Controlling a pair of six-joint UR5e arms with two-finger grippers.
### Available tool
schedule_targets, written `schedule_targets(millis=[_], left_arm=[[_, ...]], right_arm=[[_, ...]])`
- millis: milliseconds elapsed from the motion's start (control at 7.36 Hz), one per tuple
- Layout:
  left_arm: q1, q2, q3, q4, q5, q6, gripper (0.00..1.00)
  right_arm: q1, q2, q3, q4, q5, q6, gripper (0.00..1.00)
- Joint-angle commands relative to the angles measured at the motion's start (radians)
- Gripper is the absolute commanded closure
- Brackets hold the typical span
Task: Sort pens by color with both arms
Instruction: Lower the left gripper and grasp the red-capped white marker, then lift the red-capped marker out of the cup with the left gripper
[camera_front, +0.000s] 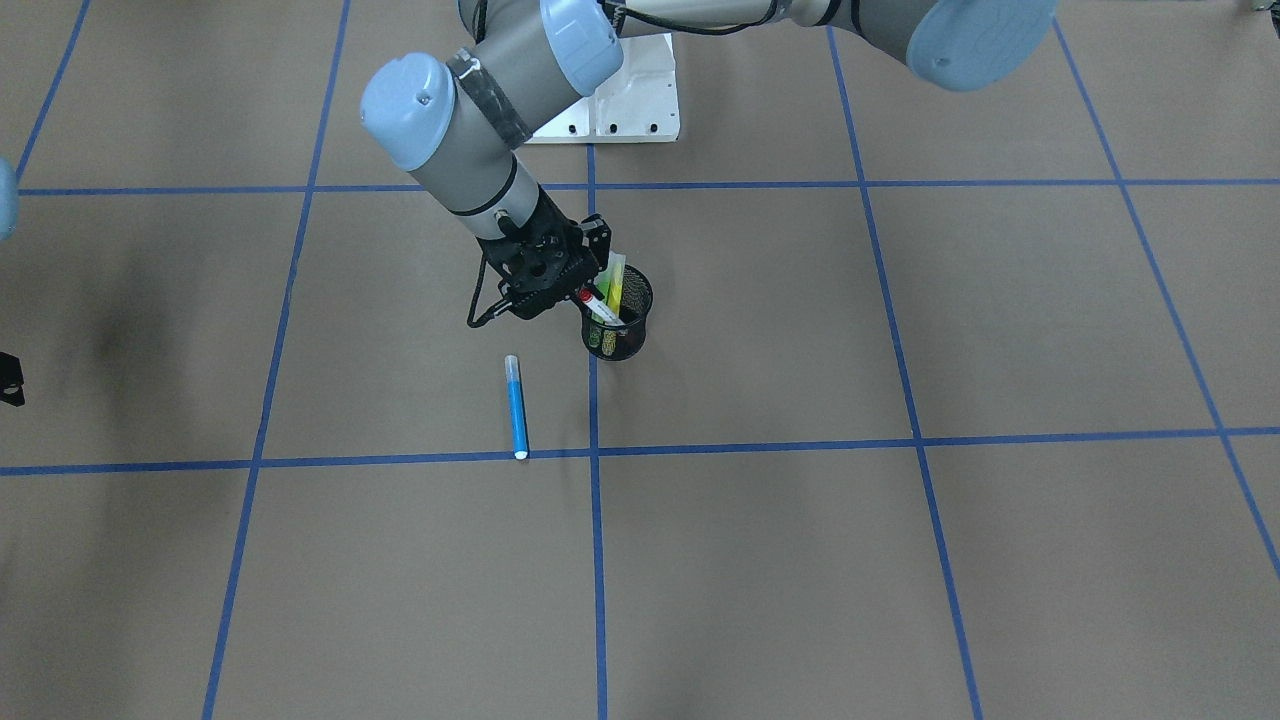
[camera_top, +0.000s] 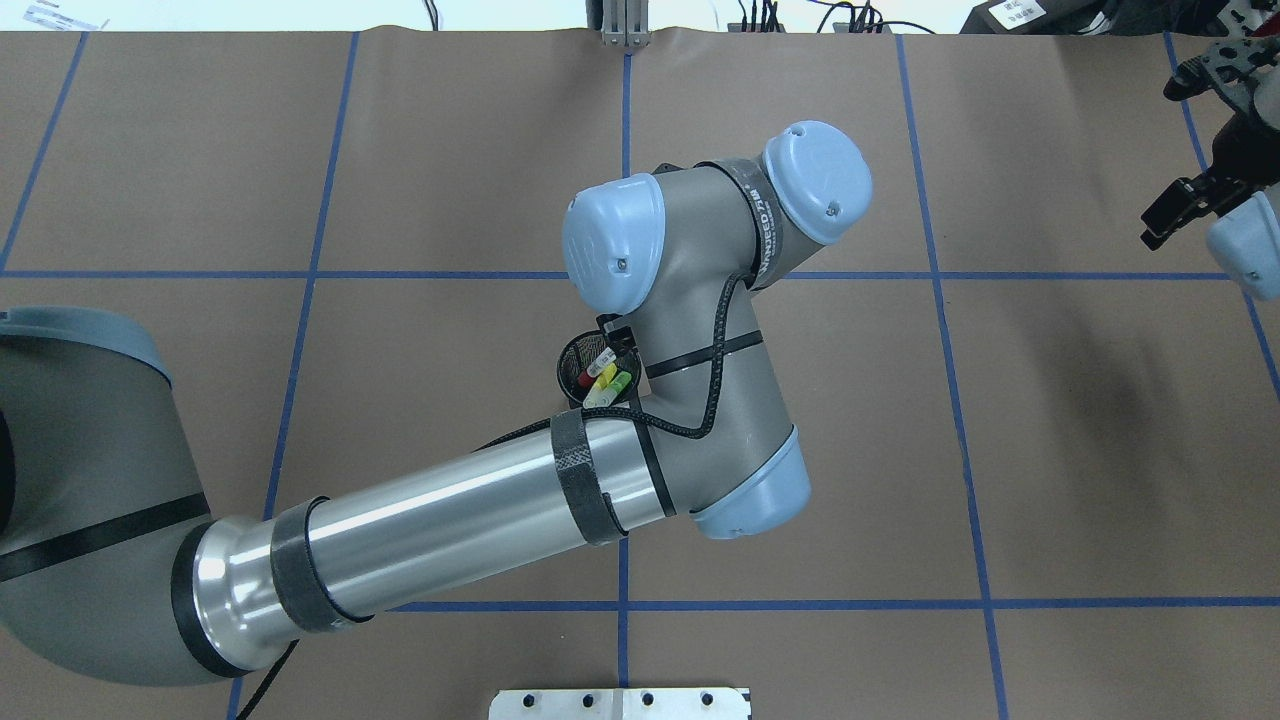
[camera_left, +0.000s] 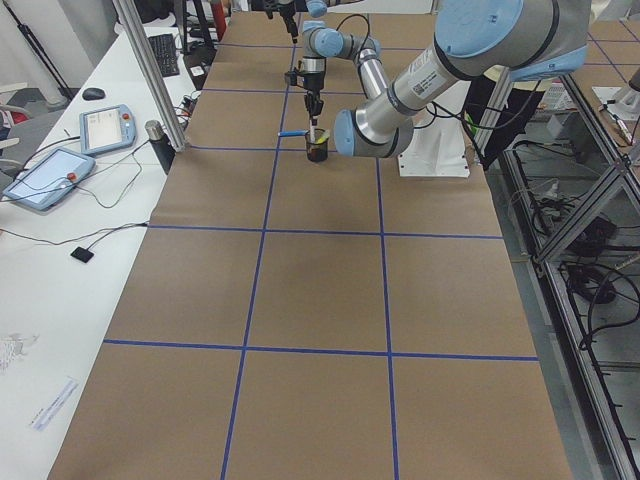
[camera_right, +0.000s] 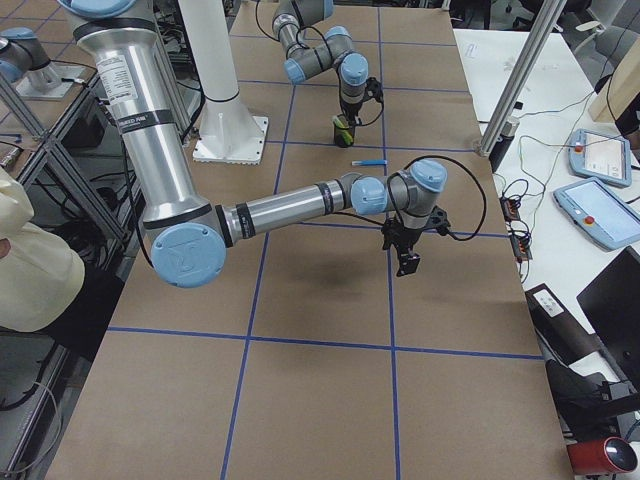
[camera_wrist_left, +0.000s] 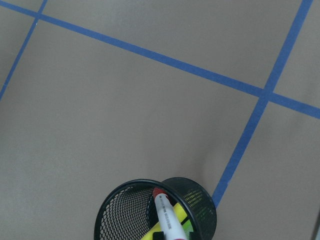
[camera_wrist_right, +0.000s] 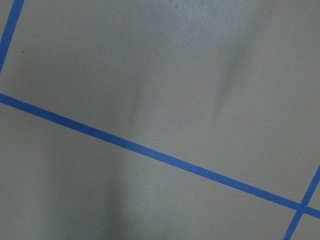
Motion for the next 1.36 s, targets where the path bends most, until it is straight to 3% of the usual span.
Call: schedule_targets(millis=[0, 816, 1224], left_arm=[[-0.003, 0.004, -0.110, 0.099, -0.002, 0.040, 1.00], [-0.063, 0.007, -0.338, 0.103, 0.012, 0.054, 1.00], [-0.064, 0.097, -0.349, -0.143, 0.191, 0.035, 1.00]], right_arm=[[0.000, 0.000, 0.000, 0.000, 0.000, 0.001, 0.01], [0.003, 0.001, 0.000, 0.000, 0.000, 0.001, 0.01], [0.003, 0.003, 0.002, 0.000, 0.000, 0.002, 0.01]])
